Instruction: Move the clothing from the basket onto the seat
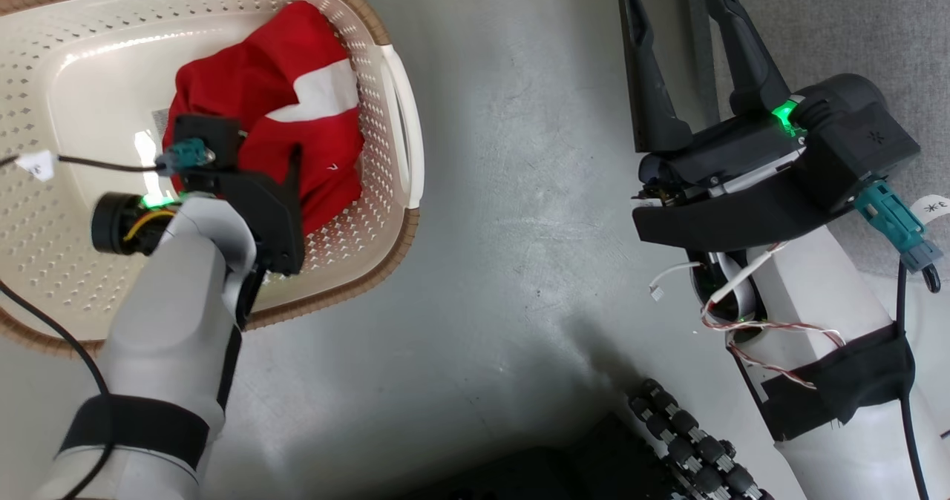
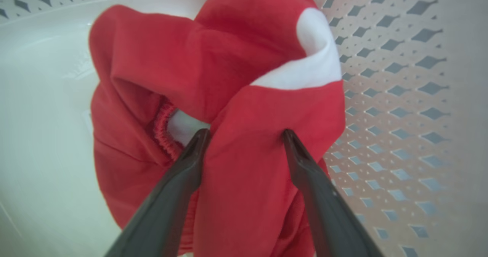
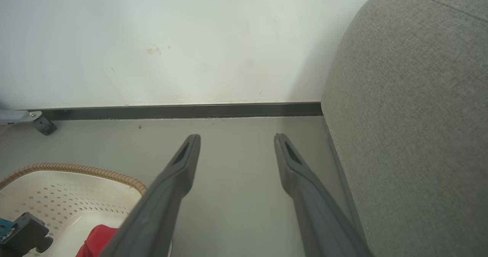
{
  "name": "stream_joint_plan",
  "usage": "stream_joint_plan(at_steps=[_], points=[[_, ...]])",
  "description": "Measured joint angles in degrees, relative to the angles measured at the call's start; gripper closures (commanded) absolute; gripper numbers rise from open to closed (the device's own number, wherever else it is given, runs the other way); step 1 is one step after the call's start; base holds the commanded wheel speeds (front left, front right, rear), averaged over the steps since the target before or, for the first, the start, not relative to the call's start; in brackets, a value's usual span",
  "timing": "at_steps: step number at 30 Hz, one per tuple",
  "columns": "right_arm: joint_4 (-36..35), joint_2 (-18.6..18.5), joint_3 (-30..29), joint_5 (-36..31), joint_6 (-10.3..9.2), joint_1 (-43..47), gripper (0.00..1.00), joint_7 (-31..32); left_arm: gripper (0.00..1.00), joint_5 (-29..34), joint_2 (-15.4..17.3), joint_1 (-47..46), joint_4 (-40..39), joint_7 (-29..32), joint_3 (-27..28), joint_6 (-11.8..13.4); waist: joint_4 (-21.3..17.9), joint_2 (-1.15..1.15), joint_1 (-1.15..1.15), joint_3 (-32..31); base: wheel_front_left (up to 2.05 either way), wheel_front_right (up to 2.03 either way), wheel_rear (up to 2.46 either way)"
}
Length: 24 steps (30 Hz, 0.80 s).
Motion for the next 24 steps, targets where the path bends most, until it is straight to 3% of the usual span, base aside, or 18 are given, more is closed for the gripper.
stream_joint_plan(at_steps=[13, 14, 15, 17, 24], points=[[-0.11, 0.01, 0.82, 1.26, -1.02, 0.05, 0.00, 0.00, 0.00, 0.04, 0.55, -1.54, 1.89, -0.15, -0.96, 0.00, -1.31, 0.00, 0.00, 1.24, 0.00, 0.00, 0.00], [-0.11, 0.01, 0.86, 1.26, -1.20, 0.05, 0.00, 0.00, 0.07, 0.04, 0.56, -1.54, 2.02, -0.38, -0.96, 0.00, -1.35, 0.00, 0.00, 1.26, 0.00, 0.00, 0.00], [-0.11, 0.01, 0.85, 1.26, -1.27, 0.05, 0.00, 0.00, 0.26, 0.04, 0.58, -1.54, 2.11, -0.65, -1.00, 0.00, -1.37, 0.00, 0.00, 1.28, 0.00, 0.00, 0.00], [-0.10, 0.01, 0.85, 1.27, -1.42, 0.04, 0.00, 0.00, 1.00, 0.04, 0.58, -1.55, 2.25, -1.09, -1.02, 0.00, -1.40, -0.01, 0.00, 1.29, 0.00, 0.00, 0.00], [0.49, 0.02, 0.54, 1.33, -1.42, 0.04, 0.00, 0.00, 1.00, 0.03, 0.09, -1.54, 2.93, -3.30, -1.08, -0.01, -1.25, -0.01, 0.01, 0.66, 0.00, 0.00, 0.00]])
